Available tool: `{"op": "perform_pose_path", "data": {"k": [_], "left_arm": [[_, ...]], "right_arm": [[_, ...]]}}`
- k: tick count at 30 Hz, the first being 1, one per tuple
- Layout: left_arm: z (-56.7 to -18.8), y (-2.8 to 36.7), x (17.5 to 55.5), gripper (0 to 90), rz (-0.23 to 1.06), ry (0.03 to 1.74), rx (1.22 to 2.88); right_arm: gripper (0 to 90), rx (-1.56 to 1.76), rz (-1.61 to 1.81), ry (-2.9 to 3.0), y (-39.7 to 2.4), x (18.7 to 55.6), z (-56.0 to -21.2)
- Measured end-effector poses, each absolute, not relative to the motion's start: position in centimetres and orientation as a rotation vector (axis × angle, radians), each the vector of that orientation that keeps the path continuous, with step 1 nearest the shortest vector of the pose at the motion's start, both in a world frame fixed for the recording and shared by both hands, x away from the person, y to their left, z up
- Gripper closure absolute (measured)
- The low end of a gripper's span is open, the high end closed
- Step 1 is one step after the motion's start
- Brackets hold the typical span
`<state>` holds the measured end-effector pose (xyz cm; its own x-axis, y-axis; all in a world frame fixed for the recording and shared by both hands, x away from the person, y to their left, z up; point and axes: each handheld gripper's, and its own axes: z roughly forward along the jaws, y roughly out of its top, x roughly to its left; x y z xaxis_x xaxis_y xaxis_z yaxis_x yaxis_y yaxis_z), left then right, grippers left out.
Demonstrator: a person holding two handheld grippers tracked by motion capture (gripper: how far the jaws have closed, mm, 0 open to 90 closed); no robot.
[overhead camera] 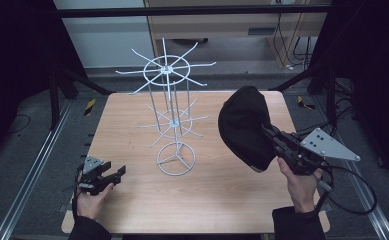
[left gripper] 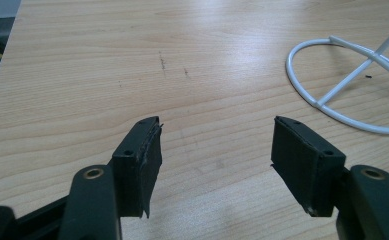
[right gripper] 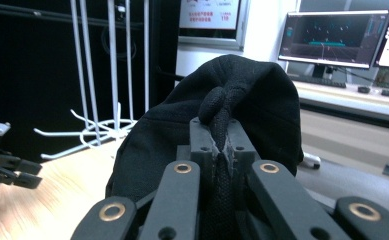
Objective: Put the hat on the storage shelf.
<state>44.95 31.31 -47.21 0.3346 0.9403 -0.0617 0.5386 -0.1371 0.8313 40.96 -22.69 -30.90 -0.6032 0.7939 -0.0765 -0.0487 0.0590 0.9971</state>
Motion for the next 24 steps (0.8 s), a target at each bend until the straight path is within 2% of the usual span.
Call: {"op": "perform_pose_path", "data": {"k": [24], "left_arm": [[-47.3, 31.2, 45.0, 36.0, 0.627, 1.317, 1.806]], "right_arm": [[86.1, 0.582, 1.719, 1.620, -22.0, 38.7, -24.7]]}}
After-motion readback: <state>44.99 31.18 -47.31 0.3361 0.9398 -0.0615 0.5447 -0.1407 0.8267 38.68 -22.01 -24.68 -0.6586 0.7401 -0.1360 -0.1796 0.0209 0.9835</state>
